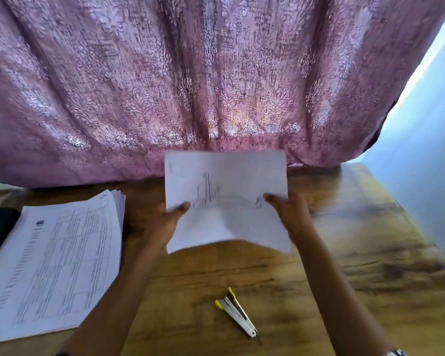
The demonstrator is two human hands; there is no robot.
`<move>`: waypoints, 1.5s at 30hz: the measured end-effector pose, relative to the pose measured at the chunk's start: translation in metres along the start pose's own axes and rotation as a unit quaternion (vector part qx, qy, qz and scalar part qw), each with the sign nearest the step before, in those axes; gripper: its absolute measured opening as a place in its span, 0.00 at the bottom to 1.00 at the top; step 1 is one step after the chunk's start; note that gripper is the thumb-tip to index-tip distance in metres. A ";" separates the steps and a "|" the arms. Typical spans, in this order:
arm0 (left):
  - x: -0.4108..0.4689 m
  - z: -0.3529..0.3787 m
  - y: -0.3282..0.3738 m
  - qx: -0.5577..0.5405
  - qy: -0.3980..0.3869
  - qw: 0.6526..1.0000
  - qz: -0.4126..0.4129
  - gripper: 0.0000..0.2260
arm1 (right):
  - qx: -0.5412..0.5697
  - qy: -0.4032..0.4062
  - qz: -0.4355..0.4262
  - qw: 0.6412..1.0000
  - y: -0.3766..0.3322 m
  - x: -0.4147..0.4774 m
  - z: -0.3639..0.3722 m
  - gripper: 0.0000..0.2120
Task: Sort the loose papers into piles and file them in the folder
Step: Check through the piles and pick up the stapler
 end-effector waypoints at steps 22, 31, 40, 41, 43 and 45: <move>-0.020 0.039 -0.037 0.104 0.110 0.957 0.249 0.28 | 0.000 0.095 -0.057 0.994 0.046 -0.014 0.004 0.17; -0.008 0.036 -0.065 0.091 0.087 0.985 0.122 0.28 | -0.030 0.071 0.007 0.997 0.065 -0.010 0.001 0.06; 0.003 0.045 -0.075 -0.101 -0.095 0.971 -0.196 0.08 | -0.038 0.014 0.129 0.991 0.088 0.011 -0.049 0.12; 0.004 0.045 -0.078 -0.106 -0.101 0.965 -0.218 0.07 | -0.039 0.019 0.137 0.990 0.092 0.011 -0.052 0.11; 0.004 0.044 -0.083 -0.090 -0.111 0.958 -0.251 0.07 | -0.035 0.023 0.150 0.988 0.099 0.011 -0.059 0.13; 0.002 0.043 -0.086 -0.064 -0.118 0.955 -0.266 0.07 | -0.026 0.030 0.165 0.985 0.104 0.009 -0.065 0.16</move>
Point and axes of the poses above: each hand's wrist, its own x-axis towards the middle knuckle, its own z-axis out of the palm, y = z × x, the point moved 3 cm from there along x, towards the middle knuckle, and after that the axes turned 1 degree about x, right-handed, at the moved point
